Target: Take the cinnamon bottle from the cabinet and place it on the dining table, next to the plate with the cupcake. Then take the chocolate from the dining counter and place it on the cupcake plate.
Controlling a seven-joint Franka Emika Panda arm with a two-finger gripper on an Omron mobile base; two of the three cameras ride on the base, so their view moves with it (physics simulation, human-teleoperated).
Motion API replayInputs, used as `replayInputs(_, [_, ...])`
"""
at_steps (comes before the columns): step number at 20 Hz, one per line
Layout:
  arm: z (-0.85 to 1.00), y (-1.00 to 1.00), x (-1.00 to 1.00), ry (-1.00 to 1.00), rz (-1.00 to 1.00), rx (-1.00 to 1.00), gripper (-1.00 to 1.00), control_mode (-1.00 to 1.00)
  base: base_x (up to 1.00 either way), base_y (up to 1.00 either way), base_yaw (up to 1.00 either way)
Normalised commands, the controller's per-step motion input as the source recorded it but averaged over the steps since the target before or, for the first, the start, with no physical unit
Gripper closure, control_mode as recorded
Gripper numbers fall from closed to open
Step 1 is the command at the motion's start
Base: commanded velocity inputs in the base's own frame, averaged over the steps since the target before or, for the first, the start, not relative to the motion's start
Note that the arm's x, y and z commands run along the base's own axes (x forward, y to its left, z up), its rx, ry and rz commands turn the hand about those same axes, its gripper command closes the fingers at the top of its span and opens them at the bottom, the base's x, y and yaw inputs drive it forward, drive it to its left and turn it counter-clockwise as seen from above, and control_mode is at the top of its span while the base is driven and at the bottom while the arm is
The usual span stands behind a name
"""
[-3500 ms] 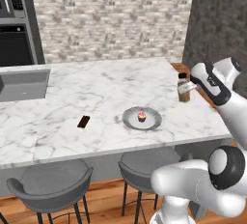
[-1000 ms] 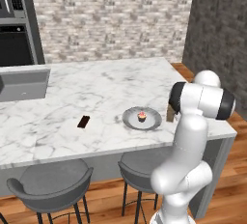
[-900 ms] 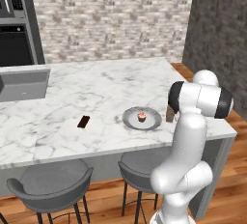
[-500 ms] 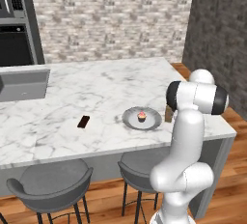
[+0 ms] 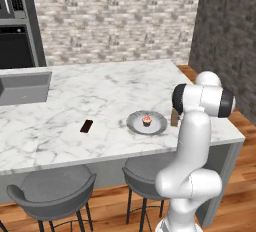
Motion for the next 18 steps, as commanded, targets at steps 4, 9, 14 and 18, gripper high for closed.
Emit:
replayInputs(4, [-0.19, 0.07, 0.0, -0.01, 0.03, 0.0, -1.0, -1.0, 0.0, 0.0, 0.0])
replayInputs(9, [0.18, 0.0, 0.0, -0.01, 0.03, 0.0, -1.0, -1.0, 0.0, 0.0, 0.0])
replayInputs(14, [0.52, 0.0, -0.05, 0.0, 0.02, 0.0, -1.0, -1.0, 0.0, 0.0, 0.0])
replayInputs(18, [0.98, 0.0, -0.03, -0.01, 0.0, -0.02, -1.0, -1.0, 0.0, 0.0, 0.0])
